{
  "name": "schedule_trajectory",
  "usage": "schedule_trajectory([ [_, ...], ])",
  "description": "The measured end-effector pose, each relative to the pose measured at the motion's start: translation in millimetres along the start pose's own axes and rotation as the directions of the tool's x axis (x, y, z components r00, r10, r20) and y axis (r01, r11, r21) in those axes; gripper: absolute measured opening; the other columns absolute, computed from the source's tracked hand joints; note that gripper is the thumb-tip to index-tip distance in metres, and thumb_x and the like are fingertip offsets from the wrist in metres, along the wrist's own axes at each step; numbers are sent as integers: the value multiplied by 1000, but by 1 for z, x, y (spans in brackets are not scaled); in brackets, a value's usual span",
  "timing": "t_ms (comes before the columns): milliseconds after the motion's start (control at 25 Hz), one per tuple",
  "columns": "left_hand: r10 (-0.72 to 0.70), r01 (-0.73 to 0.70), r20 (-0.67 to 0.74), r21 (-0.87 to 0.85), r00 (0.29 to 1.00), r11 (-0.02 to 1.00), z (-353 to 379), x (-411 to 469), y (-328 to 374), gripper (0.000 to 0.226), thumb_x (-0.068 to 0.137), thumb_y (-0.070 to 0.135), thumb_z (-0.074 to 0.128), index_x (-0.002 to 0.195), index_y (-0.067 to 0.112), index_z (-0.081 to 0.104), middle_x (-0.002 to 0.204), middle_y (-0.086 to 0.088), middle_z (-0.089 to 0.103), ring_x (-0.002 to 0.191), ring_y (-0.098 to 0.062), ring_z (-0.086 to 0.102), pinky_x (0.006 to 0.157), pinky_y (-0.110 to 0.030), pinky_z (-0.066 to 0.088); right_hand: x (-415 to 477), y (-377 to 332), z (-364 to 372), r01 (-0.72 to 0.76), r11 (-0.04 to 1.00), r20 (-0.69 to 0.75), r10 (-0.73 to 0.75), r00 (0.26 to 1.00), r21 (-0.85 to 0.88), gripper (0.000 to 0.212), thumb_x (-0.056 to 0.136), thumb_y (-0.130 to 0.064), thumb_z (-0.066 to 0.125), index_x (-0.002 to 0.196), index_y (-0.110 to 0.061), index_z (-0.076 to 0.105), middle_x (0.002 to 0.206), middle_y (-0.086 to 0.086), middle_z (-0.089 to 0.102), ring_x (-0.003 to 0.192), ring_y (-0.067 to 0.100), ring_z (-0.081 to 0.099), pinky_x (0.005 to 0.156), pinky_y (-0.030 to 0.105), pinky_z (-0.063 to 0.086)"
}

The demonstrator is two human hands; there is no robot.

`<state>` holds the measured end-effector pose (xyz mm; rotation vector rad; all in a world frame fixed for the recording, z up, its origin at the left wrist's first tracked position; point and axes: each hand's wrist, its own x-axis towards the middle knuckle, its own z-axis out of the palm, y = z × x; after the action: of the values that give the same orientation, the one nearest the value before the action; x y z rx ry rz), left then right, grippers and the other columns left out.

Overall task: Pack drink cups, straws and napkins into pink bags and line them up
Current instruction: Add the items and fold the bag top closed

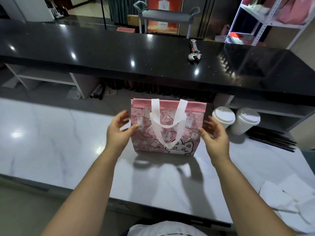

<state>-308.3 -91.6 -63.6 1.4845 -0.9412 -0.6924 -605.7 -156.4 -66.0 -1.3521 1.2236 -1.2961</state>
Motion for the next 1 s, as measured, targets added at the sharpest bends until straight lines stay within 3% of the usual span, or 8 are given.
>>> schedule_trajectory([
  [80,-67,67,19,-2,998,998,3,-19,-17,35,78,11,78,104,32,67,101,18,71,99,5,63,85,-16,53,-15,17,-2,-112,994,49,111,993,16,46,80,-10,75,121,-24,58,119,0,65,109,16,62,93,32,52],
  [200,-89,89,-2,-44,996,995,9,-22,-26,31,84,4,71,90,34,70,91,20,73,93,5,65,76,-10,52,-21,24,1,-164,985,94,159,983,46,40,82,-3,71,117,-21,61,116,0,67,101,9,64,84,24,55],
  [360,-123,125,25,-115,992,985,12,-13,-26,26,89,1,65,89,26,71,87,10,75,86,-7,70,79,-22,56,-17,23,11,-183,977,101,172,980,113,36,86,3,65,116,-16,60,106,-3,69,92,-1,66,79,16,53],
  [640,-110,124,74,-209,991,970,15,-17,-36,34,87,0,66,104,30,67,99,13,74,97,-3,68,76,-11,51,-14,33,8,-193,974,67,186,980,118,30,88,3,63,116,-5,62,104,3,70,94,8,64,86,23,52],
  [840,-127,140,79,-186,989,973,24,-12,-35,23,92,7,62,101,28,68,90,13,75,86,-2,70,70,-12,53,-13,38,4,-194,977,129,182,975,87,27,90,3,59,102,-21,65,99,-9,71,90,-1,66,81,17,52],
  [1000,-154,146,-26,-194,988,970,9,-18,-46,24,83,0,71,91,23,72,88,8,76,86,-7,71,76,-17,56,-15,47,-4,-196,980,54,196,979,7,34,82,7,68,89,-26,68,87,-10,73,84,7,68,79,21,53],
])
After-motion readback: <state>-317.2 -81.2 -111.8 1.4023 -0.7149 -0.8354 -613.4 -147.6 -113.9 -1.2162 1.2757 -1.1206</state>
